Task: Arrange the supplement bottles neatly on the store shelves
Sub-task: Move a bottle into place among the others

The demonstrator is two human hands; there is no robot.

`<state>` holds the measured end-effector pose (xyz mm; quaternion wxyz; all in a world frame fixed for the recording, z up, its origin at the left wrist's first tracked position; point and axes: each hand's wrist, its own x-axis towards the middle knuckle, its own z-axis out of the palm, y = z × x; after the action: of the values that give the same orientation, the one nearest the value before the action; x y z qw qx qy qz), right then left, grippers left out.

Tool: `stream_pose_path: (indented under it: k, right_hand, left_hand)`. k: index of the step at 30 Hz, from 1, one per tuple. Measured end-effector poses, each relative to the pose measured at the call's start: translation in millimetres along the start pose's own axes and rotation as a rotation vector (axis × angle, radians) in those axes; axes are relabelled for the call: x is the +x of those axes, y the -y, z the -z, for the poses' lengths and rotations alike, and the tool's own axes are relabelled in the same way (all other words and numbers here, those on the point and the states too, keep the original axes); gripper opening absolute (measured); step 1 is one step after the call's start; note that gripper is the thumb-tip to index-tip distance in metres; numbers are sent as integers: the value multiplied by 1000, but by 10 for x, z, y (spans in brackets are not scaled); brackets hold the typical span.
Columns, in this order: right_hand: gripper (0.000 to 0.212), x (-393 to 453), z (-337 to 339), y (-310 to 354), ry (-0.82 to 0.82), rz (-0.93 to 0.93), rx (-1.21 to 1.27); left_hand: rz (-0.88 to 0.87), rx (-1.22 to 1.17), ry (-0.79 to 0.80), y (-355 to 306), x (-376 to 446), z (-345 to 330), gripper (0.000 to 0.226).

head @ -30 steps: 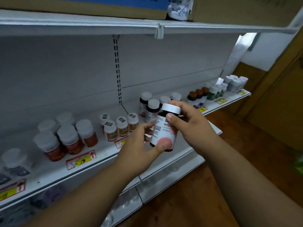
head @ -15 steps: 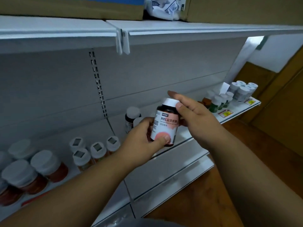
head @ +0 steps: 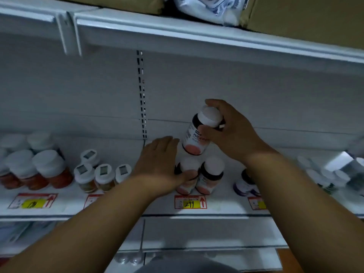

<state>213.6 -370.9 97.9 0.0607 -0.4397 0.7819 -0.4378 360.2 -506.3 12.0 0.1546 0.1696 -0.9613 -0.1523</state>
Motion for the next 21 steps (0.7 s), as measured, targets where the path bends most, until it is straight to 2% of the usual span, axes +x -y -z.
stream_pose_path:
  k: [4,7,10,14,17,21]
  right_hand:
    - [61,204,-189,-213,96,16,-36]
    - [61,375,-245,-330,101,34,-65]
    - [63,465,-308,-447,171,67,-132]
    - [43,446,-483,-610,389,24,-126]
    - [31,433,-574,-700,490,-19,-123]
    - [42,468,-613,-698,579,-65,-155]
  left_hand:
    - [93,183,133,-6,7,-202,120]
    - [105,216,133,-7,15,-252,118]
    - [112,214,138,-6,18,-280,117]
    - [121,217,106,-28,22,-306,115]
    - [135,222,84,-43,20,-307,113]
    - [157,230,65,-76,11,-305,113]
